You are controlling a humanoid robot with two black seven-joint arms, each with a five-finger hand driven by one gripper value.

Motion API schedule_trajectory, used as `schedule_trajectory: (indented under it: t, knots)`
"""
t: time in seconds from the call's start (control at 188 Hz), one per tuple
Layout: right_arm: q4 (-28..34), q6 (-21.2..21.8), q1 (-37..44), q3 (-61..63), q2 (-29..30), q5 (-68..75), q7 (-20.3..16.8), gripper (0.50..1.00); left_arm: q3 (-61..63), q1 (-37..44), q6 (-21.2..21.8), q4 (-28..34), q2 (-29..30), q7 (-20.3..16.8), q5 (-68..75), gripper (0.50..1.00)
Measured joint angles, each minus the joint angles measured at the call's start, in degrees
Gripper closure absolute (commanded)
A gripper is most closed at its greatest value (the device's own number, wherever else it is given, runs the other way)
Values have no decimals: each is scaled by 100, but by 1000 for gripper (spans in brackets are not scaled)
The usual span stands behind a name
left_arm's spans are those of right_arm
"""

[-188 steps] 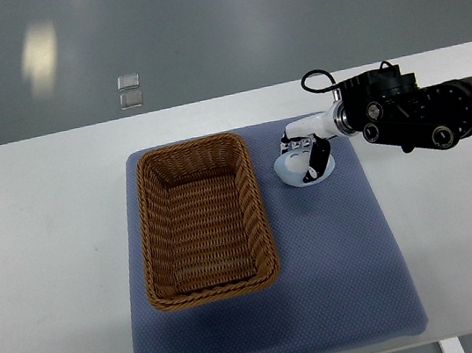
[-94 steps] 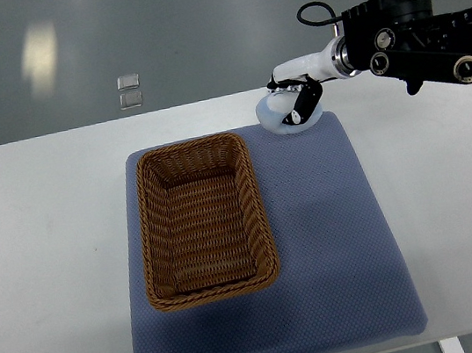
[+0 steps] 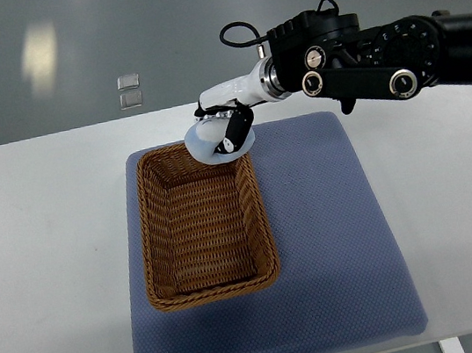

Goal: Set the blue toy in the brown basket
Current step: 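Lift the plush toy with the right hand and carry it over the basket, then open the right hand to release the toy into the basket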

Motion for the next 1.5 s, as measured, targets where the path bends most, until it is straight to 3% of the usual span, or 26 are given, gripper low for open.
schedule_trajectory:
  t: [0.616,1.067,1.158,1.28,1.354,1.497]
  knots:
    - [-182,-155,-557,-3,794,-68,128,1000,19,-1,0,-38,0,0,10,500]
    - [-618,-316,-1216,-29,832,-417,191,1000,16,0,0,-10,0,4,10,500]
    - [-665,-324,-1279,-29,832,-452,211,808,12,-1,0,-10,0,4,10,500]
    - [-736,-331,-1346,-20,832,-453,242,679,11,0,0,-9,0,3,10,500]
    - [-751,-331,-1363,-14,832,-438,262,644,11,-1,0,-10,0,3,10,500]
    - [-757,-324,-1369,28,832,-376,294,640,11,-1,0,-3,0,1,10,500]
